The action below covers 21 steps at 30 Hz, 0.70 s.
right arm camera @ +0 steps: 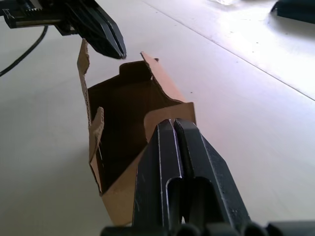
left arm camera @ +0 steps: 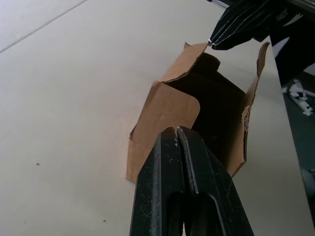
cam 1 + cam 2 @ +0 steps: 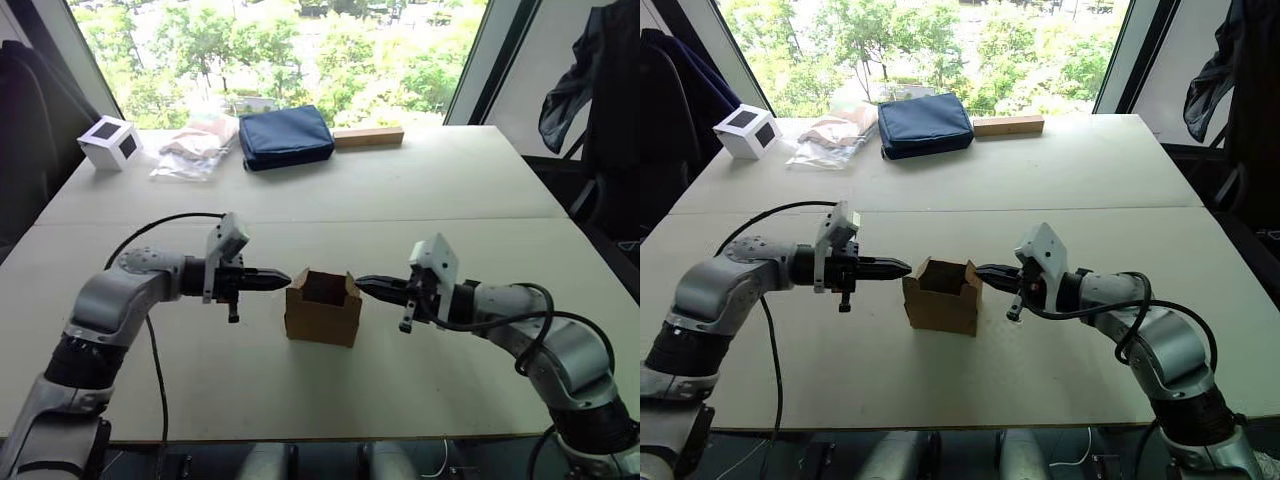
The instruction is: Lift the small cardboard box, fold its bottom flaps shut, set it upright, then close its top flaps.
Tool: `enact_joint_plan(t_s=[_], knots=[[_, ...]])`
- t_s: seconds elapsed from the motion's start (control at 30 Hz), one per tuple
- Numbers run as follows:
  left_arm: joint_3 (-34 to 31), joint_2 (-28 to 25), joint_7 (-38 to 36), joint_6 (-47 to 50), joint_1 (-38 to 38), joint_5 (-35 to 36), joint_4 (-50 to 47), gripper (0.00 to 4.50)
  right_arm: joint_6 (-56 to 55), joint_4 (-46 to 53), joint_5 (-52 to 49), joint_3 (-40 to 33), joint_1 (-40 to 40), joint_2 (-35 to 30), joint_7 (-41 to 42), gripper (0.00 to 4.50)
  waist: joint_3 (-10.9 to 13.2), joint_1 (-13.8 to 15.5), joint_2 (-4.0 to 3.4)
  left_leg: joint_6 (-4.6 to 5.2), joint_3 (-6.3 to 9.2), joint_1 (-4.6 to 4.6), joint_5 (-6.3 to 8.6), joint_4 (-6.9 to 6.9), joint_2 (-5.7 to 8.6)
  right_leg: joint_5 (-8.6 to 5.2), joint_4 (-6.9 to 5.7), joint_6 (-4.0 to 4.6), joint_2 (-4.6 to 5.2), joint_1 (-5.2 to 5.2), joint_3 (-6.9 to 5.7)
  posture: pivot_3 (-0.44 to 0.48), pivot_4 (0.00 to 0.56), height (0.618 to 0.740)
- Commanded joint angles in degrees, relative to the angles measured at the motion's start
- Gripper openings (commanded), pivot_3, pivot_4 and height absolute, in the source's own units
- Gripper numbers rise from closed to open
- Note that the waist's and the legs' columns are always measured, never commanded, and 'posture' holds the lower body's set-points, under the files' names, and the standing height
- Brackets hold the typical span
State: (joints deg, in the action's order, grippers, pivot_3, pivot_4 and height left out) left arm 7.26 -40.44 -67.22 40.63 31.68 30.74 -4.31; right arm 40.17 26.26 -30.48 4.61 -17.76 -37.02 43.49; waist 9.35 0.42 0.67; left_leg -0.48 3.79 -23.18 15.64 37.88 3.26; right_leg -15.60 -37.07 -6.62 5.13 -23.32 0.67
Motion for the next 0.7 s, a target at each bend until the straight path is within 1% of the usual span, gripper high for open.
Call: enact_joint_plan(t_s=[0.03,0.33,0.7], knots=[[1.4,0.6,-1.1,-3.2,2.1,-2.3,0.9,0.04,-1.8,-0.2,0.9,0.7,-1.0,0.5,0.8,0.0,0.0,0.0,0.0,0.0,0.0,0.0,0.0,0.0,0.01,0.0,0.0,0.0,0.0,0.01,0.0,0.0,0.15,0.74],[4.1,3.2,-1.5,-5.9,2.0,-5.5,2.0,0.04,-3.0,-1.4,2.8,3.3,-1.1,1.3,1.1,0.0,0.0,-0.2,0.0,0.0,0.0,0.01,0.0,0.0,0.0,0.0,-0.01,0.0,-0.03,0.0,0.0,0.0,0.15,0.74],[4.4,4.2,-1.7,-6.8,1.7,-6.7,2.8,0.04,-5.2,-5.6,6.9,6.5,-3.0,2.8,2.3,0.0,0.0,-0.2,0.0,0.0,-0.01,0.01,0.0,0.0,0.0,0.0,-0.02,0.0,-0.05,-0.02,-0.03,0.0,0.15,0.74]])
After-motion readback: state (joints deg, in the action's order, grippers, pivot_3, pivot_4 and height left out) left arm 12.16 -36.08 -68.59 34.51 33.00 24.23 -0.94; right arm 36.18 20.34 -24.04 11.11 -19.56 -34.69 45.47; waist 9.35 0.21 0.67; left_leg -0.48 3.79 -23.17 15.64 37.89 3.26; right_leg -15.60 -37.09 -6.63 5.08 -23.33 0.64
